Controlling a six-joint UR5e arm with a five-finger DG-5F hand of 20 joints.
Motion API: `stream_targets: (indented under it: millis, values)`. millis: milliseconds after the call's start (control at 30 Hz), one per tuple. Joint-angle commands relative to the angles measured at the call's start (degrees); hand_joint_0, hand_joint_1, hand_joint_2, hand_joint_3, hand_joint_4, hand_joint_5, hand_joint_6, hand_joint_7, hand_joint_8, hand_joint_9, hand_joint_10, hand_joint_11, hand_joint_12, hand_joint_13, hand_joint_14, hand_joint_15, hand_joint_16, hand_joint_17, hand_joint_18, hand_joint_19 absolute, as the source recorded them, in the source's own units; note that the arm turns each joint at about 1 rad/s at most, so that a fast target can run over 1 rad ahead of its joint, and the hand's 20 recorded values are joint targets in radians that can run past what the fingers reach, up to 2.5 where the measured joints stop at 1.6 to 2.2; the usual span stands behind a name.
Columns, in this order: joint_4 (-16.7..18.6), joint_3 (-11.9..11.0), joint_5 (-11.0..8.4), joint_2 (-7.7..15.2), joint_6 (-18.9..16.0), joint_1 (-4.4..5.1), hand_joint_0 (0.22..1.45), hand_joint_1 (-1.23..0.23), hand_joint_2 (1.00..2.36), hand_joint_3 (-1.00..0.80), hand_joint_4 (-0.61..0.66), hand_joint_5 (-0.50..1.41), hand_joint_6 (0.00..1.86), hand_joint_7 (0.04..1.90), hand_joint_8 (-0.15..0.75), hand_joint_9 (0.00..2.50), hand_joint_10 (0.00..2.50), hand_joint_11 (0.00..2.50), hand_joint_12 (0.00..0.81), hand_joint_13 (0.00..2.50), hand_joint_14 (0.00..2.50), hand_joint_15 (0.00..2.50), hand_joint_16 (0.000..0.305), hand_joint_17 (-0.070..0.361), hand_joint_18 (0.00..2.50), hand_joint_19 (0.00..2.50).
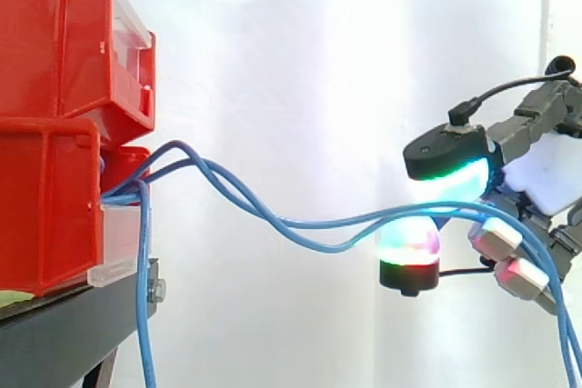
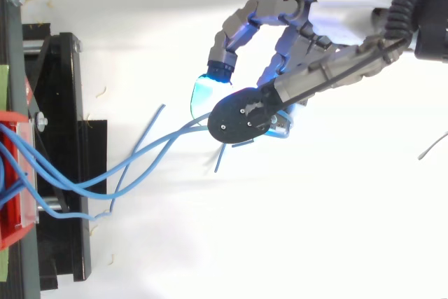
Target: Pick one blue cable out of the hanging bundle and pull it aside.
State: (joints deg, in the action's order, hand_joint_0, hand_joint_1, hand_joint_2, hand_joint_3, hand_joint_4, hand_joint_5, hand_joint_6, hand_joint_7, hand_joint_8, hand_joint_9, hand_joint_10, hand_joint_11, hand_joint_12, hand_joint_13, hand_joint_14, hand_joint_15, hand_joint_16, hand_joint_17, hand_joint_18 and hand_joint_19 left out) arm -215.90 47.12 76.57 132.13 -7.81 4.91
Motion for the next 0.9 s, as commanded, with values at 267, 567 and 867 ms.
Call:
stream_targets:
  millis: [267, 567, 867]
  values:
    - [-3.21, -1.33, 0.07, -0.03, -1.42, 0.01, 0.56, -0.84, 1.0, -0.5, 0.06, -0.09, 0.89, 0.71, 0.251, 1.19, 0.03, 0.61, 0.344, 1.08, 0.03, 0.65, 0.05, 0.113, 0.83, 0.72]
    - [-3.73, -1.86, 0.16, 0.06, -2.3, 0.1, 0.64, -0.92, 1.0, -0.5, -0.01, -0.09, 0.89, 0.72, 0.232, 1.14, 0.03, 0.6, 0.329, 1.05, 0.03, 0.65, 0.047, 0.107, 0.8, 0.71]
    - [-3.73, -1.86, 0.16, 0.06, -3.09, 0.28, 0.72, -0.99, 1.0, -0.5, -0.16, -0.1, 0.91, 0.69, 0.213, 1.09, 0.02, 0.57, 0.316, 1.02, 0.03, 0.65, 0.046, 0.103, 0.79, 0.68]
